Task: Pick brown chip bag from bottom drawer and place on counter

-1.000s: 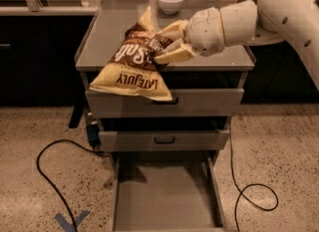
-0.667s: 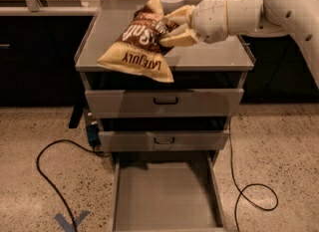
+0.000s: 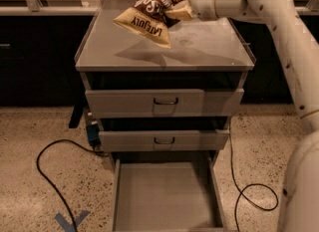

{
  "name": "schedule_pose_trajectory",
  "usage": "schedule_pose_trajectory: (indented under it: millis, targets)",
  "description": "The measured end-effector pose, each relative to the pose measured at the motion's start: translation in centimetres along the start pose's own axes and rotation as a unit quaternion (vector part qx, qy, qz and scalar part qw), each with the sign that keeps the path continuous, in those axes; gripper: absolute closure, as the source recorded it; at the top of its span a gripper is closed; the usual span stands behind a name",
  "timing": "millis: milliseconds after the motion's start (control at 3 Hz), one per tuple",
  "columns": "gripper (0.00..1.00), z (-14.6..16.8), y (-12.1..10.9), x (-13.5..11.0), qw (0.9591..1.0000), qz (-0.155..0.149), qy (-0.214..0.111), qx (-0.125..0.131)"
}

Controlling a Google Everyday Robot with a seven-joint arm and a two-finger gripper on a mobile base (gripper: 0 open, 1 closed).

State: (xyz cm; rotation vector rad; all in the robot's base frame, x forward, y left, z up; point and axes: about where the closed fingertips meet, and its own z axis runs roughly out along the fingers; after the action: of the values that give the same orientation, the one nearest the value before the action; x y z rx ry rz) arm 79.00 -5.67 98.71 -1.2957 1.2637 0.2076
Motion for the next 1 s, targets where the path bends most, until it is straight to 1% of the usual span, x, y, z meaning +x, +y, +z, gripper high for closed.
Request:
schedule_pose_trajectory:
  millis: [333,667,1000]
  targets:
    - [1.00,2.5,-3.4,4.0,0.9974,0.036,0.035,0.051]
    - [1.00,3.7,-4.4,8.4,0.9899,0.087,0.079,0.078]
    - [1.00,4.0,-3.8,13.4,0.9765,0.159,0.116,0.088]
